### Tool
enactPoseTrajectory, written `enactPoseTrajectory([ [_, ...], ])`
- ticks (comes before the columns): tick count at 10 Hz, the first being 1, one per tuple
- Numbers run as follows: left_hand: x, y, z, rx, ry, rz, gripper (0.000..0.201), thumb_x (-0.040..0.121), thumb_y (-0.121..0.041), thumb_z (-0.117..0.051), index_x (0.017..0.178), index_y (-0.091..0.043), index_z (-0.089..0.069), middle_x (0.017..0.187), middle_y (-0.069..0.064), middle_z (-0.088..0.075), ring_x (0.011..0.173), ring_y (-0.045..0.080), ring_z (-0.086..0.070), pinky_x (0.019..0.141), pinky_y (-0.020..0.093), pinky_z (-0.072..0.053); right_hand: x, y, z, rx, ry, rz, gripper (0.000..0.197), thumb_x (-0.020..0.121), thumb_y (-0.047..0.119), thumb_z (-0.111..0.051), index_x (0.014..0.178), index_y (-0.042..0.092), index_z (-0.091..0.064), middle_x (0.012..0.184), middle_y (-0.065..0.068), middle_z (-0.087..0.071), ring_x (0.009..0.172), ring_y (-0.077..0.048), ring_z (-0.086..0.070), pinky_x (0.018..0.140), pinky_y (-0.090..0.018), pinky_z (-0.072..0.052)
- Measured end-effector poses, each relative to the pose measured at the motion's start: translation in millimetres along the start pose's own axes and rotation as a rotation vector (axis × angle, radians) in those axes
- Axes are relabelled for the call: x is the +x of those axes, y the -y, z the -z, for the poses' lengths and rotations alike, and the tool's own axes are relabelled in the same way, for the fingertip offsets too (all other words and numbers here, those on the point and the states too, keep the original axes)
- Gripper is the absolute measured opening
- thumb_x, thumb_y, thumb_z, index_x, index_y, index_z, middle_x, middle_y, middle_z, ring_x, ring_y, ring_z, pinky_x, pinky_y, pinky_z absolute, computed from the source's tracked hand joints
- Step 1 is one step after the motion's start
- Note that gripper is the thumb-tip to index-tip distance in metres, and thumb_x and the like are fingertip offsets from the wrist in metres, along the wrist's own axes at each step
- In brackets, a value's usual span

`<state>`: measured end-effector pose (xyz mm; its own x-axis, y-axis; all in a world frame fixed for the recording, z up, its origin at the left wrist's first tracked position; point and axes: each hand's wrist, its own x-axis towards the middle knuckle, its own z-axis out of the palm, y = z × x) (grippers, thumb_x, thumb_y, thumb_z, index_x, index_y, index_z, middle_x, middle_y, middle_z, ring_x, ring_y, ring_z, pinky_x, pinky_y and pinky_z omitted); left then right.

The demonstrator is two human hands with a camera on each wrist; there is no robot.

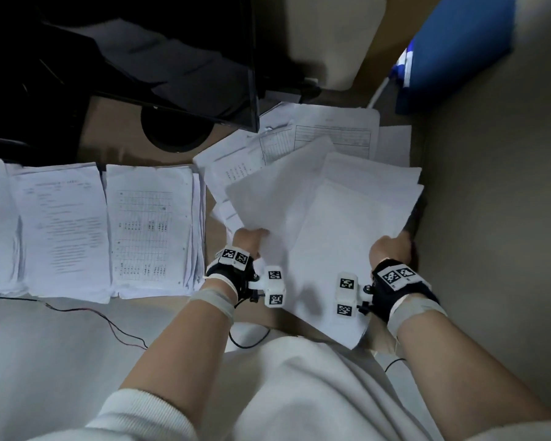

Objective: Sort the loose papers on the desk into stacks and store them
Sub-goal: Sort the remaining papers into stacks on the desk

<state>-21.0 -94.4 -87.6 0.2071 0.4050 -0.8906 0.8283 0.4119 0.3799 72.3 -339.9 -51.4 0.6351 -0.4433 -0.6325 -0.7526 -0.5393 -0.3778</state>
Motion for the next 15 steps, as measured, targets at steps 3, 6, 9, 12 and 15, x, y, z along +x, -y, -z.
enactPoseTrajectory([
  [3, -11, 17, 13, 0.003, 0.095, 0.066, 0.008, 0.099, -0.013, -0.055, 0.106, -0.010, -0.054, 0.100, 0.010, -0.059, 0.082, 0.026, -0.060, 0.069, 0.034, -0.055, -6, 9, -2, 0.619, -0.137, -0.153, 0.054, 0.099, 0.011, -0.040, 0.152, 0.015, -0.034, 0.152, -0.007, -0.044, 0.133, -0.026, -0.049, 0.100, -0.025, -0.039],
  [6, -37, 20, 15, -0.266, 0.214, 0.081, 0.021, 0.085, 0.000, -0.041, 0.094, -0.004, -0.059, 0.089, 0.011, -0.065, 0.075, 0.028, -0.061, 0.064, 0.031, -0.052, -23, 24, -31, -0.528, 0.194, 0.042, 0.044, 0.100, 0.031, -0.042, 0.136, 0.009, -0.052, 0.134, -0.006, -0.058, 0.125, -0.021, -0.054, 0.096, -0.024, -0.044],
  [9, -28, 18, 33, -0.555, 0.387, 0.027, 0.088, 0.065, -0.064, -0.082, 0.134, -0.014, -0.061, 0.127, 0.016, -0.068, 0.119, 0.037, -0.063, 0.108, 0.054, -0.043, -25, 26, -69, -0.190, 0.247, -0.114, 0.043, 0.094, 0.036, -0.050, 0.123, 0.005, -0.058, 0.125, -0.014, -0.061, 0.120, -0.032, -0.057, 0.092, -0.030, -0.048],
  [12, -10, 4, 25, 0.072, 0.230, 0.064, 0.046, 0.059, -0.038, -0.088, 0.075, -0.003, -0.063, 0.078, 0.021, -0.068, 0.066, 0.035, -0.065, 0.063, 0.038, -0.053, -26, 38, -77, 0.245, 0.363, -0.316, 0.086, 0.084, 0.044, -0.073, 0.149, 0.007, -0.031, 0.143, -0.012, -0.047, 0.129, -0.038, -0.048, 0.107, -0.052, -0.041],
  [15, -11, 3, 22, -0.146, 0.187, -0.015, 0.059, 0.066, -0.027, -0.091, 0.119, -0.012, -0.068, 0.103, 0.008, -0.076, 0.090, 0.026, -0.074, 0.085, 0.037, -0.059, -11, 31, -59, 0.104, 0.212, -0.180, 0.048, 0.095, 0.006, -0.055, 0.142, -0.003, -0.044, 0.141, -0.018, -0.051, 0.127, -0.035, -0.053, 0.090, -0.033, -0.045],
])
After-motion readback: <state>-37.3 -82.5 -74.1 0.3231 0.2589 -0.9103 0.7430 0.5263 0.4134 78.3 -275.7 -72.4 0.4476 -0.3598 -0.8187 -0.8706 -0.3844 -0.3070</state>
